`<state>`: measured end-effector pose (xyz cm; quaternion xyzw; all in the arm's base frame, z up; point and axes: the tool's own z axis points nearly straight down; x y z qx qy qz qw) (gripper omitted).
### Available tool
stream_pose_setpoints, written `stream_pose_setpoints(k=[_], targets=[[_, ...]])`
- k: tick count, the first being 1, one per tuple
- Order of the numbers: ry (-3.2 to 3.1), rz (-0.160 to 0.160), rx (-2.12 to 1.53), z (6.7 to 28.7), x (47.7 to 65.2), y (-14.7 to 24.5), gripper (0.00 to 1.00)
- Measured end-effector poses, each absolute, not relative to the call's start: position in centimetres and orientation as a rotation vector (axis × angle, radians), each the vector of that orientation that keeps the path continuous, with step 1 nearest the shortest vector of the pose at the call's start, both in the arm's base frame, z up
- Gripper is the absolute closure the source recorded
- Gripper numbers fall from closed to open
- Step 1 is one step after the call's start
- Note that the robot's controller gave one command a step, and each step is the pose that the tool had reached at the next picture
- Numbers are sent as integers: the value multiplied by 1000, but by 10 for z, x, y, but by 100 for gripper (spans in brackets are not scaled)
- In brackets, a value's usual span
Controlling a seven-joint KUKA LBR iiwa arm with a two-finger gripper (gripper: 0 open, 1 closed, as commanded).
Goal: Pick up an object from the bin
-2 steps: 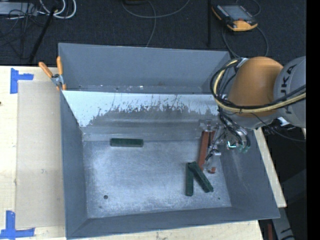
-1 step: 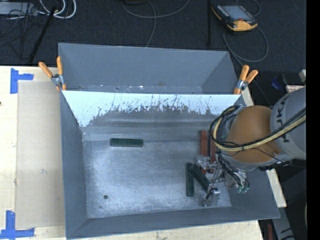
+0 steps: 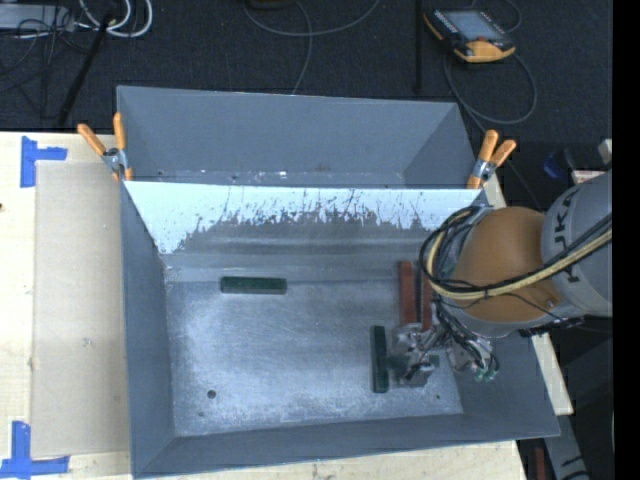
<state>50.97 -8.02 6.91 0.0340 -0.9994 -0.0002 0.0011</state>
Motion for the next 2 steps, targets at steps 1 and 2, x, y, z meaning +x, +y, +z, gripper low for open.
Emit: stream_pose_setpoints(k=[1, 2], targets=[[-3146, 3, 163, 233, 504, -96, 100], [-3138, -1, 162, 229, 503, -96, 0]])
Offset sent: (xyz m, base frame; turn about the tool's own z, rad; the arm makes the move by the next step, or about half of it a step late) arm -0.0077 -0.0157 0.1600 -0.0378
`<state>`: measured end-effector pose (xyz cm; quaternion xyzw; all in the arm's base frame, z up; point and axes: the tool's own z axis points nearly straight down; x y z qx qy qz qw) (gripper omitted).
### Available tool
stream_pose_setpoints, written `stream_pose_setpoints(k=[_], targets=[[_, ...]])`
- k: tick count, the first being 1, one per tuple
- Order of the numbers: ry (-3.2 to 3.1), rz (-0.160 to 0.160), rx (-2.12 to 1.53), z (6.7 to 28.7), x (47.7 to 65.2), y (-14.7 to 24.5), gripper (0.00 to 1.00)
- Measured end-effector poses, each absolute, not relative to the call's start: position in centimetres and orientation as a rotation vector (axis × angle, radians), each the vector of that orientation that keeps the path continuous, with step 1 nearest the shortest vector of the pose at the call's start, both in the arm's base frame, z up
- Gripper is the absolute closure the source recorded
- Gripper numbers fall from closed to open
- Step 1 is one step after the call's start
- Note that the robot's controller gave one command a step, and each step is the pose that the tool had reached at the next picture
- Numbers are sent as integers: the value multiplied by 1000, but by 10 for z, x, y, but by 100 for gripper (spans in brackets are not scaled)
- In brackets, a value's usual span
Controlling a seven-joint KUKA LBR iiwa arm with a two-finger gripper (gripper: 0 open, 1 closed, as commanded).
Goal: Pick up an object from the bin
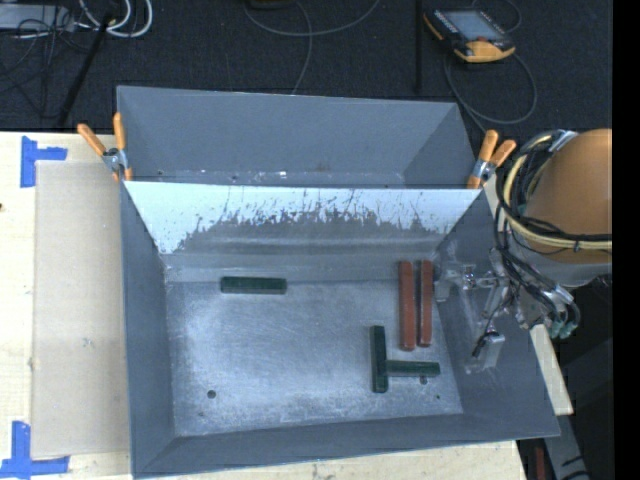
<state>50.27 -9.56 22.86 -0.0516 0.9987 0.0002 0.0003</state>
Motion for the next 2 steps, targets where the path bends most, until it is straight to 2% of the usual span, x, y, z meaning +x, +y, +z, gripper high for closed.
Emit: stream_pose_setpoints(k=[1, 2], targets=[[3092, 4, -584, 79, 489, -93, 0], [3088, 2, -587, 82, 490, -94, 100]])
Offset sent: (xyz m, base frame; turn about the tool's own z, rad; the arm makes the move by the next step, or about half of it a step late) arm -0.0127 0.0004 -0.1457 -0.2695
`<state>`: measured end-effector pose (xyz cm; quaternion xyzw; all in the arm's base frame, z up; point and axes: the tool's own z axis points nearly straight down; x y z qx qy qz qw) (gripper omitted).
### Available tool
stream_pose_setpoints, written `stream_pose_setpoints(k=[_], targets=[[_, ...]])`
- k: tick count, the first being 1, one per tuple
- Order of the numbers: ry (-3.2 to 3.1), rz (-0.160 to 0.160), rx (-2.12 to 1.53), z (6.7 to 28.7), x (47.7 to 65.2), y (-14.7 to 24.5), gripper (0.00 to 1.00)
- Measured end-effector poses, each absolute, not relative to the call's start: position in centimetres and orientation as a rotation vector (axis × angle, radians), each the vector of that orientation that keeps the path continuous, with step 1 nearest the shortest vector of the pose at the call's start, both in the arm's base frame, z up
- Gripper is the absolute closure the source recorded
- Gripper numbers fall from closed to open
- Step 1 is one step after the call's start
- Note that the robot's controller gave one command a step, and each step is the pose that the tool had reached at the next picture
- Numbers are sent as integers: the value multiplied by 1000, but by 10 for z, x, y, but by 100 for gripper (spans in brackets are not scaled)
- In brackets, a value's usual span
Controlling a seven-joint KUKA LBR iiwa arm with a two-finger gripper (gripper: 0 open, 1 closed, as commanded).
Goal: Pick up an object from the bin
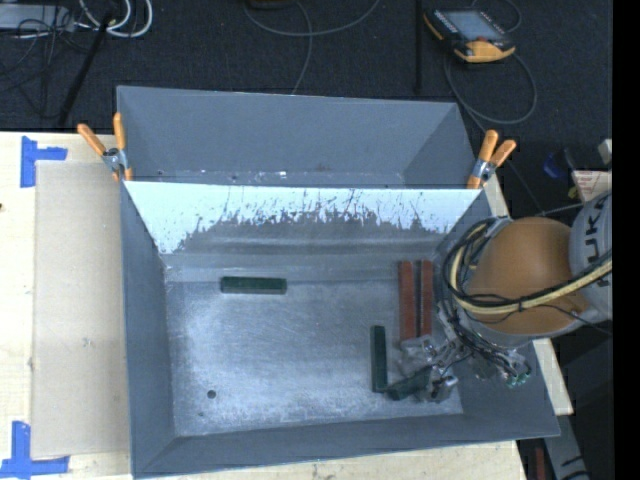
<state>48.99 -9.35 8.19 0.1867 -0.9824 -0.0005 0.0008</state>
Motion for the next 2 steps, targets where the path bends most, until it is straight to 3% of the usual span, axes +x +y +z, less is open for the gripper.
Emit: stream_pose_setpoints(k=[1, 2], targets=[[-3101, 4, 546, 191, 489, -93, 100], [-3097, 1, 551, 215, 492, -88, 100]])
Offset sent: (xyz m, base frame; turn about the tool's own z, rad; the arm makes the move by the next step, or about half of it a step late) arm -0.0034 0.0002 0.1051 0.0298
